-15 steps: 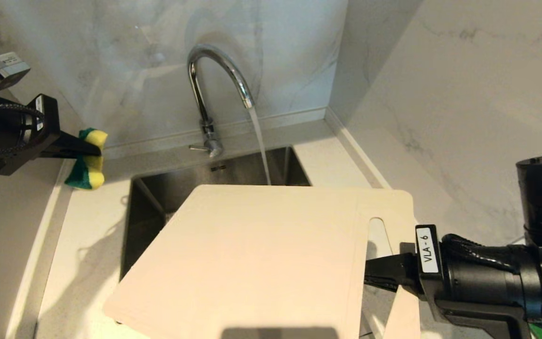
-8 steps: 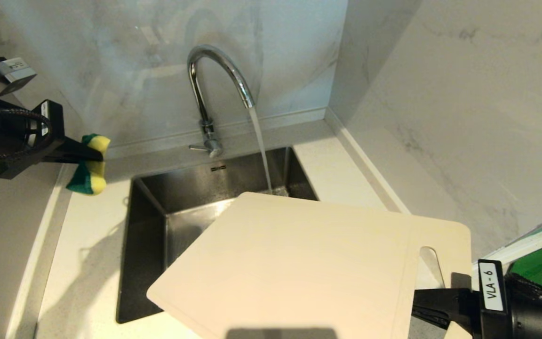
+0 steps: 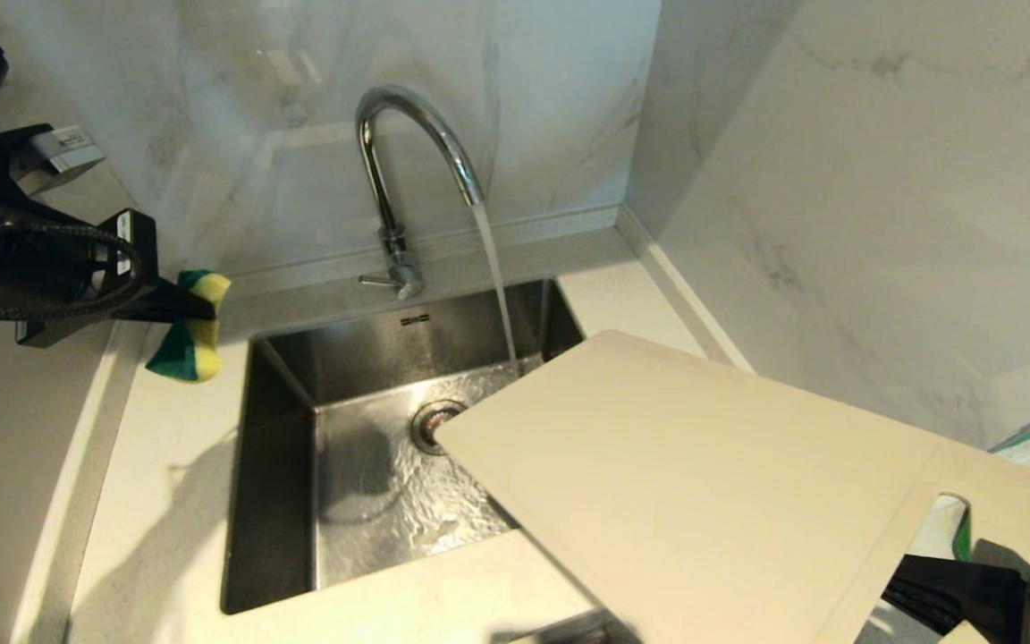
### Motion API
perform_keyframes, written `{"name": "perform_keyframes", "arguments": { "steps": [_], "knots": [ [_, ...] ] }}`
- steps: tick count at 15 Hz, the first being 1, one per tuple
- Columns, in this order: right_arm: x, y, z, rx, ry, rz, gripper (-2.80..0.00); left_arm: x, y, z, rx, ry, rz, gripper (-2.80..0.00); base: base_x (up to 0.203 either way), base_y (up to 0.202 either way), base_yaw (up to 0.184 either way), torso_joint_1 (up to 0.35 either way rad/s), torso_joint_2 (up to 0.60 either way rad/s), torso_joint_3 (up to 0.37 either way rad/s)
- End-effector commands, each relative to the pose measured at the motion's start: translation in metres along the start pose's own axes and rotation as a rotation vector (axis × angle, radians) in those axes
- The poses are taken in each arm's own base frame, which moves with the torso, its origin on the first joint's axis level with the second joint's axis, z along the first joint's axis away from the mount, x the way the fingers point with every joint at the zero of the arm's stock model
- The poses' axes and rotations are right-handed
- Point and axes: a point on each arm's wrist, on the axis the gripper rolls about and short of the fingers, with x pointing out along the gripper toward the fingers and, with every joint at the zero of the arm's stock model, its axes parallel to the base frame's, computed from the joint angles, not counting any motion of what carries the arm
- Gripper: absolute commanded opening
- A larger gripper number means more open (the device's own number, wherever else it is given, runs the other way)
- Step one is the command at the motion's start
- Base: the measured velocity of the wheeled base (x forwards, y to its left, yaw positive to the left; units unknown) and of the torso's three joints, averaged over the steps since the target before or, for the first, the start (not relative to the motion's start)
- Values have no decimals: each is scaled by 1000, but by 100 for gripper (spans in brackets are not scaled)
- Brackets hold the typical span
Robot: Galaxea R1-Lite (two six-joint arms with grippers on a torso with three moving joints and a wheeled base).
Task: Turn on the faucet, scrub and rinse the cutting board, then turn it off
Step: Put down the cutting board
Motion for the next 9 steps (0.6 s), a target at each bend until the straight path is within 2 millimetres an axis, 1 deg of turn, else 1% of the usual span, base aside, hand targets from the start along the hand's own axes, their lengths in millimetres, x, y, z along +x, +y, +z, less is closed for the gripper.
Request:
{"name": "perform_keyframes", "arguments": {
  "steps": [1, 3, 5, 9],
  "knots": [
    [-7, 5, 3, 0, 92, 16, -280, 3, -1, 0, -1, 9, 2, -280, 0, 0, 0, 0, 0, 0],
    [-6, 9, 2, 11, 152, 57, -280, 3, -1, 0, -2, 9, 5, -280, 0, 0, 0, 0, 0, 0],
    [-3, 15, 1, 27, 171, 95, -280, 4, -1, 1, 0, 10, 5, -280, 0, 0, 0, 0, 0, 0],
    [3, 25, 0, 51, 206, 168, -280, 15, -2, 3, -2, 28, 12, -280, 0, 0, 0, 0, 0, 0]
  ]
}}
